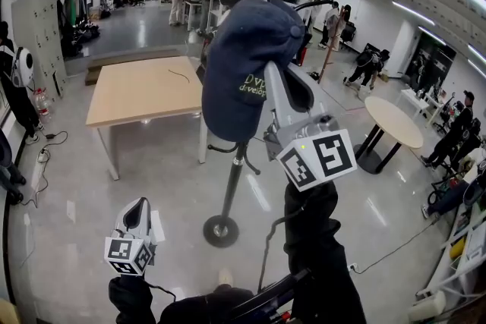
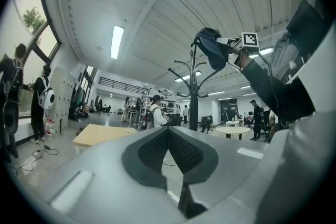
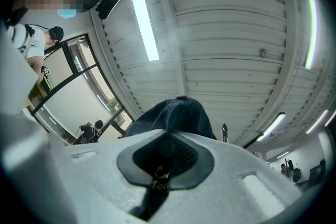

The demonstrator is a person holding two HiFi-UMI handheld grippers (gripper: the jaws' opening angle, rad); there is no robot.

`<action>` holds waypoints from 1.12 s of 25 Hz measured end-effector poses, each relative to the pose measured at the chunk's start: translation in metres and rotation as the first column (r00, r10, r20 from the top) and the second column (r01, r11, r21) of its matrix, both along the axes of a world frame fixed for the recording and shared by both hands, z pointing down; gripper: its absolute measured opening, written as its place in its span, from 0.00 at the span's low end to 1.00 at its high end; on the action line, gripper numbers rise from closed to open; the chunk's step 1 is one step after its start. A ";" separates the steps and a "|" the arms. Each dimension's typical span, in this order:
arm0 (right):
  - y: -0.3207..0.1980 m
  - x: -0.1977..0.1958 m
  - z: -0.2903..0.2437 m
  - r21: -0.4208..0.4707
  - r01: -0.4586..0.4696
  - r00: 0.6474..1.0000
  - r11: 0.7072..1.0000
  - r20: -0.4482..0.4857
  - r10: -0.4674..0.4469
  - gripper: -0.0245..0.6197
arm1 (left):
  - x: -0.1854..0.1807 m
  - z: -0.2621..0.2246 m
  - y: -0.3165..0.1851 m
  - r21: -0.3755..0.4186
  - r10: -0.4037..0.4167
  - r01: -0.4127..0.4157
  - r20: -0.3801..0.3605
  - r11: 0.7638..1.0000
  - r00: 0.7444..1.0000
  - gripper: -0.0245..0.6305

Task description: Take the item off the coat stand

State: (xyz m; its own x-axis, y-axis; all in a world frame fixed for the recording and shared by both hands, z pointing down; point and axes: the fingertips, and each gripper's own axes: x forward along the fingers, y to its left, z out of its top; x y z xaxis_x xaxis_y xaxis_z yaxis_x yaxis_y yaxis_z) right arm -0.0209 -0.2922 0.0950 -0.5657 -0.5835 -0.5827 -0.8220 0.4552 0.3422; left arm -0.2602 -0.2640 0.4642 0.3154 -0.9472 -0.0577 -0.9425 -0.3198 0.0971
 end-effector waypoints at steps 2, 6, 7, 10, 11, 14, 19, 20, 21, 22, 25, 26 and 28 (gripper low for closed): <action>0.001 0.001 0.007 -0.013 0.003 1.000 1.000 -0.003 -0.003 0.05 | 0.002 -0.001 0.002 -0.001 0.000 0.000 0.002 1.000 1.000 0.04; 0.000 0.000 0.028 -0.043 0.006 1.000 0.999 -0.008 -0.006 0.05 | 0.003 0.001 0.007 -0.002 -0.001 0.001 0.004 1.000 1.000 0.04; 0.000 0.000 0.035 -0.051 0.007 1.000 0.999 -0.006 -0.008 0.05 | 0.003 0.003 0.008 -0.001 -0.001 0.001 0.003 1.000 1.000 0.04; -0.003 0.003 0.052 -0.082 0.006 1.000 0.997 0.001 -0.006 0.05 | 0.005 0.004 0.011 0.003 -0.002 0.001 0.006 1.000 1.000 0.04; -0.005 0.005 0.056 -0.095 0.005 1.000 0.995 0.003 -0.005 0.05 | 0.005 0.002 0.012 0.004 -0.002 0.002 0.007 1.000 1.000 0.04; -0.010 0.007 0.070 -0.132 0.005 1.000 0.991 0.008 -0.004 0.05 | 0.004 -0.001 0.016 0.001 -0.007 0.007 0.011 1.000 1.000 0.04; -0.014 0.012 0.088 -0.174 0.002 1.000 0.985 0.015 0.001 0.05 | 0.004 -0.005 0.019 0.005 -0.012 0.011 0.015 1.000 1.000 0.04; -0.015 0.014 0.093 -0.182 0.001 1.000 0.983 0.016 0.002 0.05 | 0.005 -0.005 0.019 0.009 -0.011 0.011 0.017 1.000 1.000 0.04; -0.015 0.015 0.097 -0.190 0.000 1.000 0.982 0.017 0.004 0.05 | 0.006 -0.005 0.020 0.011 -0.011 0.011 0.018 1.000 1.000 0.04; -0.016 0.017 0.102 -0.198 -0.001 1.000 0.980 0.017 0.005 0.05 | 0.007 -0.005 0.020 0.013 -0.011 0.010 0.019 1.000 1.000 0.04; -0.019 0.020 0.116 -0.227 0.000 1.000 0.974 0.023 0.005 0.05 | 0.008 -0.008 0.021 0.018 -0.015 0.015 0.016 1.000 1.000 0.04; -0.021 0.020 0.122 -0.239 0.001 1.000 0.971 0.025 0.006 0.05 | 0.008 -0.009 0.021 0.020 -0.017 0.017 0.015 1.000 1.000 0.04; -0.024 0.022 0.135 -0.267 0.003 1.000 0.964 0.030 0.005 0.05 | 0.007 -0.007 0.021 0.023 -0.017 0.016 0.016 1.000 1.000 0.04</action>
